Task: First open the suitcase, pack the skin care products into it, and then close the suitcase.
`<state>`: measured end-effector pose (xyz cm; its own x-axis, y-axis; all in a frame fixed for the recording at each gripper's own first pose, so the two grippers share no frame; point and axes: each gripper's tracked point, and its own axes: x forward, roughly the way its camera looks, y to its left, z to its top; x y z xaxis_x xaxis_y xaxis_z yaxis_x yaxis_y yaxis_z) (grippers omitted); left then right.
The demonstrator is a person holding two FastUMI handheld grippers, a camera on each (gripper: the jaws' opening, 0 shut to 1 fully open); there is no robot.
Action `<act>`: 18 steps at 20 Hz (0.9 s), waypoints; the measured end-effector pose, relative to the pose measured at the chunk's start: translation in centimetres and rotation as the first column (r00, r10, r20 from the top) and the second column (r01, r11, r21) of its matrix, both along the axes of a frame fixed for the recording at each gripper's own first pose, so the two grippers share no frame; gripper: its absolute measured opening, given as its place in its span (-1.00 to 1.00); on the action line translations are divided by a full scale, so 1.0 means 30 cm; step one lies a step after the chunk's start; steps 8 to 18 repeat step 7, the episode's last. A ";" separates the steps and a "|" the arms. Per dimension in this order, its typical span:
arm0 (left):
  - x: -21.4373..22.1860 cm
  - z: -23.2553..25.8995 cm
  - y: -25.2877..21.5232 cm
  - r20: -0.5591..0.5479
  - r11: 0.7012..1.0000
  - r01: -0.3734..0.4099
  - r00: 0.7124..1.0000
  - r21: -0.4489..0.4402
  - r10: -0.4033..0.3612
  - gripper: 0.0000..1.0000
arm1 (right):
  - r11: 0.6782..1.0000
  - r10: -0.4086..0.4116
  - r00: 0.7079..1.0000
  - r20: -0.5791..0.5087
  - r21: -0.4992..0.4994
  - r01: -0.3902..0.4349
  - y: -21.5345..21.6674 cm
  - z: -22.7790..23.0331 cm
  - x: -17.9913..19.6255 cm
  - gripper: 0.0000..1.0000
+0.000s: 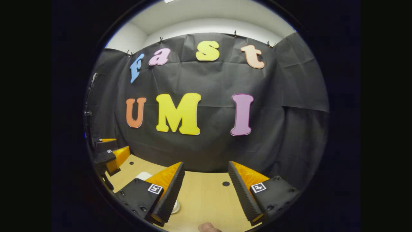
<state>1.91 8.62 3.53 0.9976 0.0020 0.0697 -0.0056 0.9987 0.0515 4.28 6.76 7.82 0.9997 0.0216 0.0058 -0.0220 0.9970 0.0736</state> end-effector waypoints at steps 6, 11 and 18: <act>-0.018 0.034 0.080 0.008 0.998 -0.022 1.000 -0.054 0.023 0.96 | 0.999 0.022 0.999 0.044 -0.032 -0.021 0.108 0.031 0.012 0.61; -0.014 0.040 0.082 0.014 0.998 -0.017 1.000 -0.054 0.018 0.97 | 0.999 0.021 0.998 0.052 -0.044 -0.019 0.116 0.037 0.016 0.61; -0.014 0.040 0.082 0.014 0.998 -0.017 1.000 -0.054 0.018 0.97 | 0.999 0.021 0.998 0.052 -0.044 -0.019 0.116 0.037 0.016 0.61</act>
